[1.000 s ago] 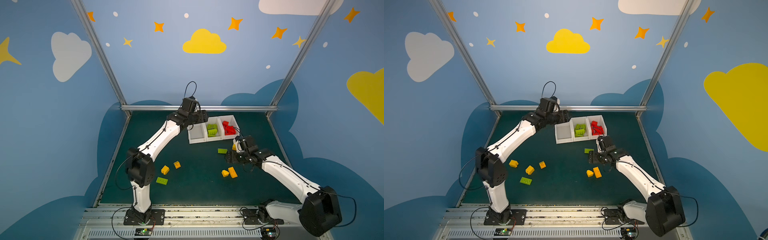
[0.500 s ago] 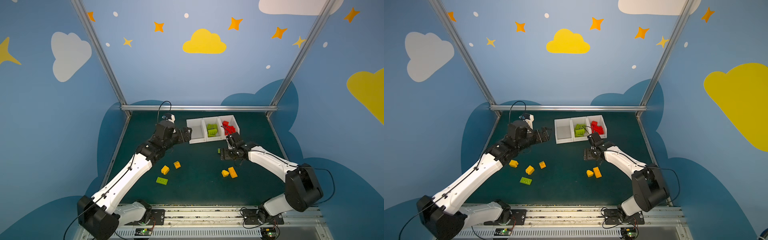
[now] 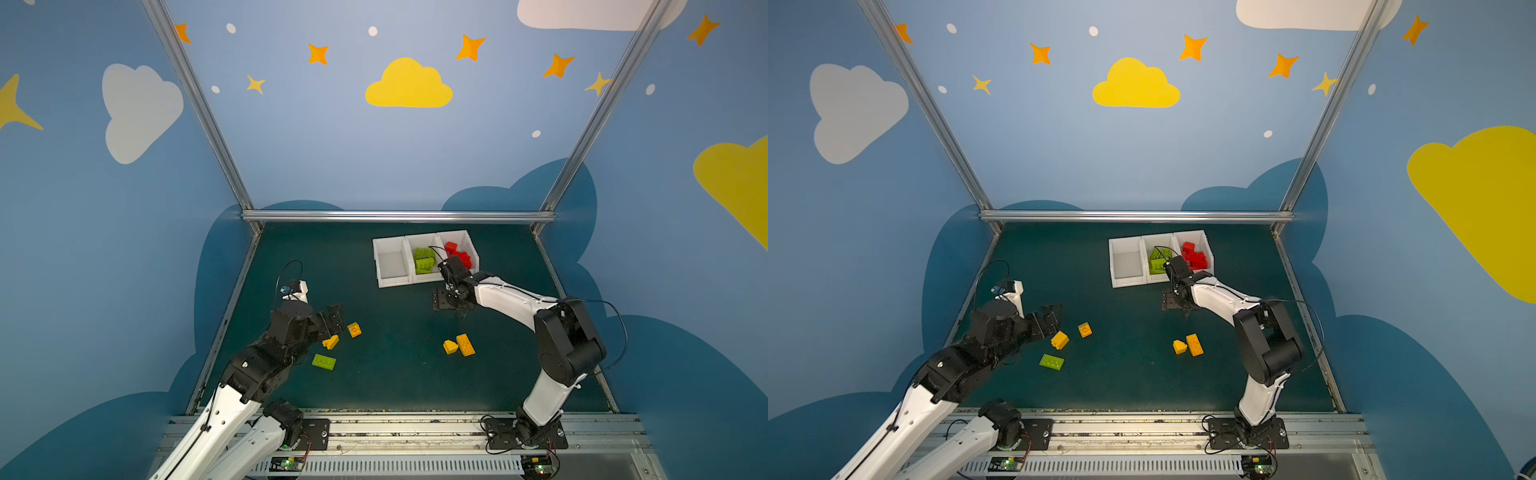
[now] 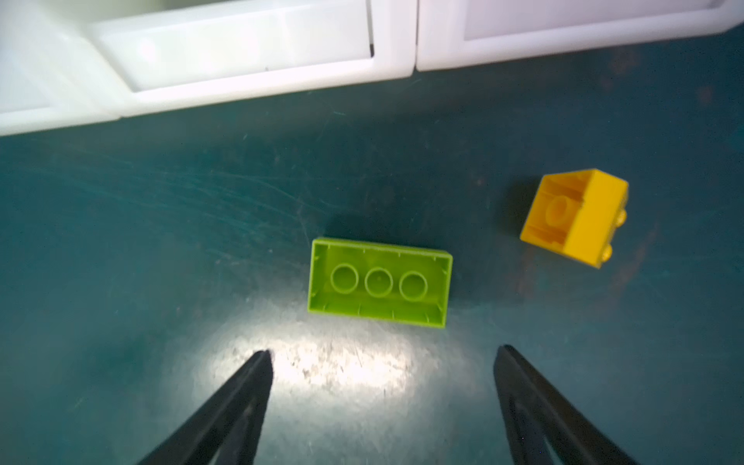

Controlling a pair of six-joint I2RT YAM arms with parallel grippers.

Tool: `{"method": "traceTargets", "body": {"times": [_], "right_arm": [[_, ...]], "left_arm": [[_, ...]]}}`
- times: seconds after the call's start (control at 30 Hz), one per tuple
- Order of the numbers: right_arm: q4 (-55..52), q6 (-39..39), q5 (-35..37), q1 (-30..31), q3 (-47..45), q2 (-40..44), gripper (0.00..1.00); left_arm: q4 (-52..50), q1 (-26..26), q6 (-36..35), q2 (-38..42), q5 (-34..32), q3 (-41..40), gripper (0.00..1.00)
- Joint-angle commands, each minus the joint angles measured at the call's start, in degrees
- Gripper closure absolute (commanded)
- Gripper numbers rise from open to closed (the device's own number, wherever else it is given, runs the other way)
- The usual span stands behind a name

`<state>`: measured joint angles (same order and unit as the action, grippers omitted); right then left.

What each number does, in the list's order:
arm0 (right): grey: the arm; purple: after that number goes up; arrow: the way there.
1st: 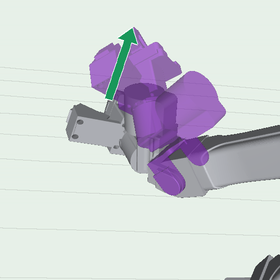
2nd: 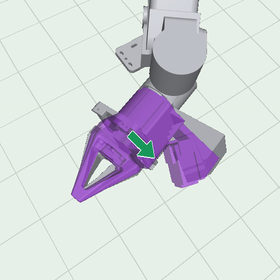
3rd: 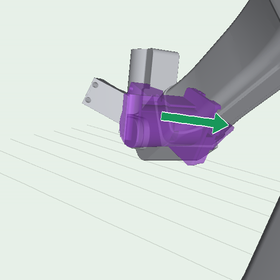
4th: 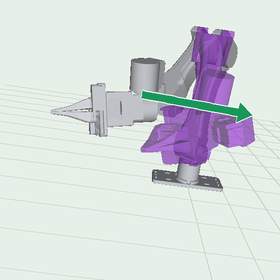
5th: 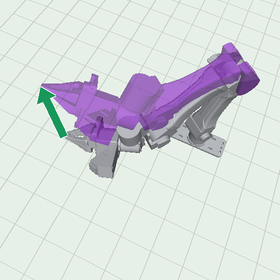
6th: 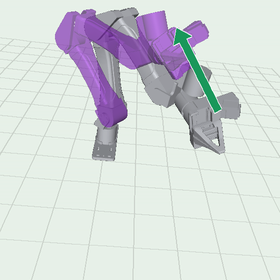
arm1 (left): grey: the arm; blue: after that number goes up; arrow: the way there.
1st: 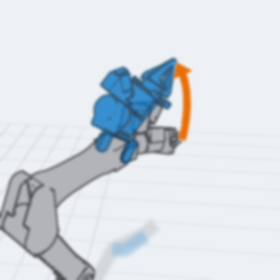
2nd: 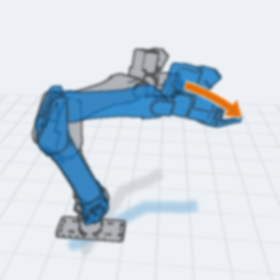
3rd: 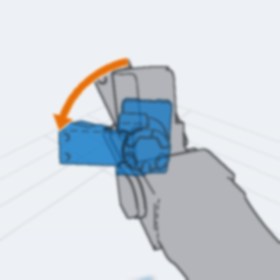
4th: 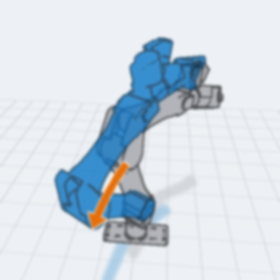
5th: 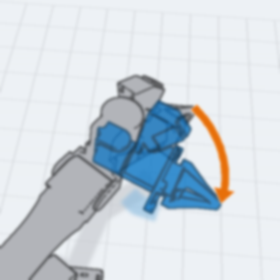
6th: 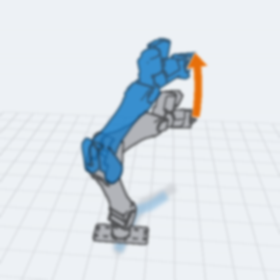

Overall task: Sort the legos into containers by color
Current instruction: Pick up the lego from the center of the table.

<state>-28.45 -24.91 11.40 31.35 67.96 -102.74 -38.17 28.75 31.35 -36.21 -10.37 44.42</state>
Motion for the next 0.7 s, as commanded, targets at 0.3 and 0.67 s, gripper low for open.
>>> {"method": "traceTargets", "body": {"times": [0.3,0.67], "right_arm": [[-0.73,-3.49,1.59,-1.06,3.71,-6.3,0.2],[-0.14,-3.64,1.91,-1.26,4.82,-9.44,0.27]], "left_arm": [[-2.7,-0.28,-0.67,3.14,-3.66,-0.55,0.0],[-2.27,-0.3,-1.03,1.96,-3.87,-0.4,0.0]]}}
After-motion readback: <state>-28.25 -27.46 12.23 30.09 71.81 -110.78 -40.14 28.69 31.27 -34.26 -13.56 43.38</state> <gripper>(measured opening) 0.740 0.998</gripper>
